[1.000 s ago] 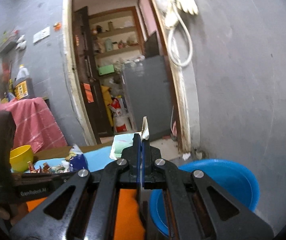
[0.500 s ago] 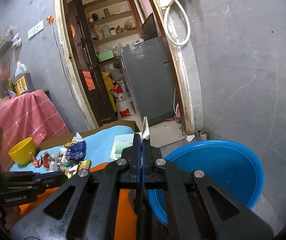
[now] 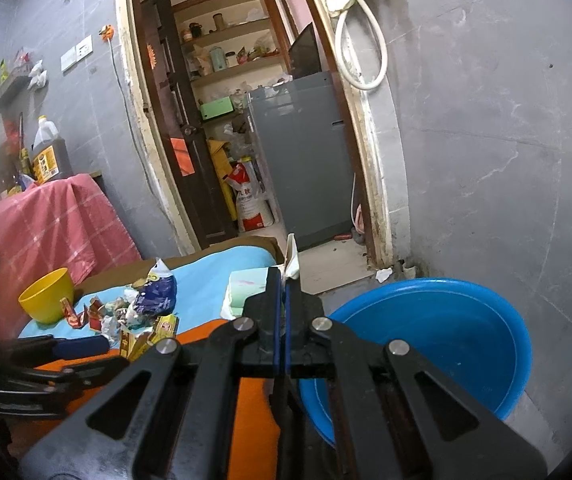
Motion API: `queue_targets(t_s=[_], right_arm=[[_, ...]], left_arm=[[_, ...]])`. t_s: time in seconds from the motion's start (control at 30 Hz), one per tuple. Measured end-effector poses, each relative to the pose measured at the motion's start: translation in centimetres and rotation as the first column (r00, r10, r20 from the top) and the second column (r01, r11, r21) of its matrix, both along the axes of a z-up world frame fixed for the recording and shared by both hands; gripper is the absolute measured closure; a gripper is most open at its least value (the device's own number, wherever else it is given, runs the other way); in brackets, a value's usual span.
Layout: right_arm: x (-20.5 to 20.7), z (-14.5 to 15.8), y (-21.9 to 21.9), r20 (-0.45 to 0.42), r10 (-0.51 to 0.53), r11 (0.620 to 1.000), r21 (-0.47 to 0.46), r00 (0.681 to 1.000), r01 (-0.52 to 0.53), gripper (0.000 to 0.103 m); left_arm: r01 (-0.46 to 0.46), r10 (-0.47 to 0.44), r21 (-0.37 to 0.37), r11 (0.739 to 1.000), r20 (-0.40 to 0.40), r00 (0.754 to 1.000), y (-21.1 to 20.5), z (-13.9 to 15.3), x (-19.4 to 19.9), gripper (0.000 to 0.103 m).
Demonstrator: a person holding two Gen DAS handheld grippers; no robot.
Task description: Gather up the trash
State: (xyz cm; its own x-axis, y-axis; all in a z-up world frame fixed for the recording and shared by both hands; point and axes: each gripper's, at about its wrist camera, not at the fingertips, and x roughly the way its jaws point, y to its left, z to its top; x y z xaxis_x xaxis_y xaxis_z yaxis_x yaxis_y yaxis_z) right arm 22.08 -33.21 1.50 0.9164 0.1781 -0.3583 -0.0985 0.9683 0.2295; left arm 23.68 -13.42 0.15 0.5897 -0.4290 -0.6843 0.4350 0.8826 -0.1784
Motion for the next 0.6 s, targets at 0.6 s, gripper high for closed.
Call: queue_targets(t_s=[0.6], right_arm=[[-1.4, 0.7, -3.0, 0.062, -0.142, 0.990, -0.007, 0.988, 0.143, 0.081]], left_arm=[[0.052, -0.051, -0.073, 0.996, 0.016, 0.999, -6.0, 1.6, 4.0, 0.065]])
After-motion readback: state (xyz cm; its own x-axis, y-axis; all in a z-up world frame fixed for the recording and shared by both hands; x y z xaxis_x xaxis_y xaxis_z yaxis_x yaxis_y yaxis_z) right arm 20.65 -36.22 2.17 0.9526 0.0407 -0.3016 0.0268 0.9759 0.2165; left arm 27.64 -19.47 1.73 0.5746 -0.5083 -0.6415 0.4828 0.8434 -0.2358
